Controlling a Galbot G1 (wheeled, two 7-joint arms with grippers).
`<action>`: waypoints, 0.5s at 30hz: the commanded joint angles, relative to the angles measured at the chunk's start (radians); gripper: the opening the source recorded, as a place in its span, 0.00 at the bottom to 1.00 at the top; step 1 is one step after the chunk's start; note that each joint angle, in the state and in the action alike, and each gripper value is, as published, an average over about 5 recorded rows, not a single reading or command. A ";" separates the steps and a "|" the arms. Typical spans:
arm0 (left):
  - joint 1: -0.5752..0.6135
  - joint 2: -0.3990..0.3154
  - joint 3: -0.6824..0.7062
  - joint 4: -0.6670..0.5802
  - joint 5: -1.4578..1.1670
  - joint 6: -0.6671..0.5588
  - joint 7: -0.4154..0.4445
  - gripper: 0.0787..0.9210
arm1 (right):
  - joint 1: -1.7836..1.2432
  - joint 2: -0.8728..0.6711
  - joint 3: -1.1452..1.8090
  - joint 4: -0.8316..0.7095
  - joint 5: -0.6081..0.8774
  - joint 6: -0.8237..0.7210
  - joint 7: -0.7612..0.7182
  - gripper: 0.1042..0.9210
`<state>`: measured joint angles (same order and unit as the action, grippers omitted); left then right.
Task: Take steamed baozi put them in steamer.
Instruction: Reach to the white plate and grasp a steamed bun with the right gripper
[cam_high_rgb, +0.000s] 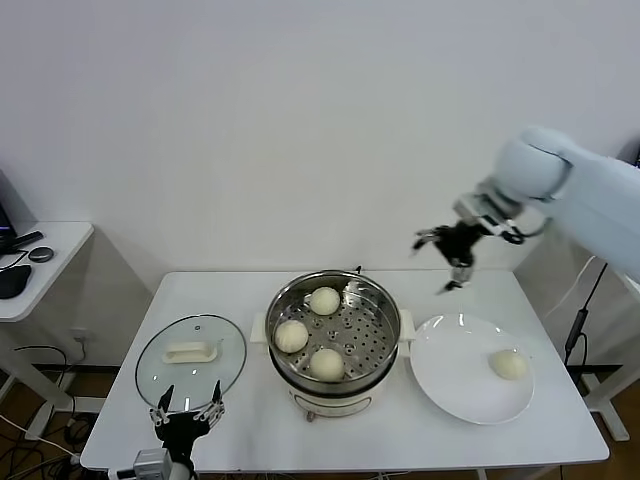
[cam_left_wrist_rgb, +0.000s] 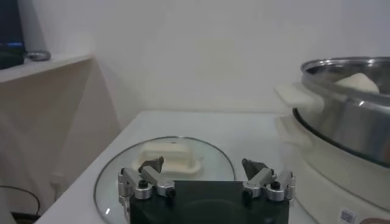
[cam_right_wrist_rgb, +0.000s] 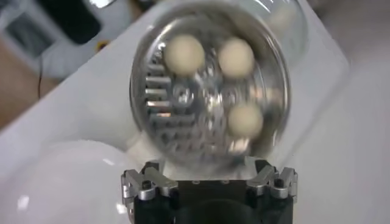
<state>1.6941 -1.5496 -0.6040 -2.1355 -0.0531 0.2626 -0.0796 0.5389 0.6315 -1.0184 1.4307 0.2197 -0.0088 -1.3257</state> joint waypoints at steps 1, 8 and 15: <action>0.023 0.007 -0.002 -0.020 -0.003 -0.001 0.001 0.88 | -0.386 -0.255 0.293 -0.059 -0.132 -0.166 -0.019 0.88; 0.050 0.004 -0.014 -0.016 0.007 -0.003 0.000 0.88 | -0.659 -0.188 0.516 -0.164 -0.297 -0.187 -0.021 0.88; 0.055 -0.001 -0.023 -0.003 0.014 -0.002 -0.001 0.88 | -0.697 -0.090 0.550 -0.250 -0.424 -0.101 -0.021 0.88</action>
<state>1.7396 -1.5517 -0.6227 -2.1408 -0.0407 0.2608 -0.0797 0.0585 0.5060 -0.6417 1.2910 -0.0190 -0.1243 -1.3384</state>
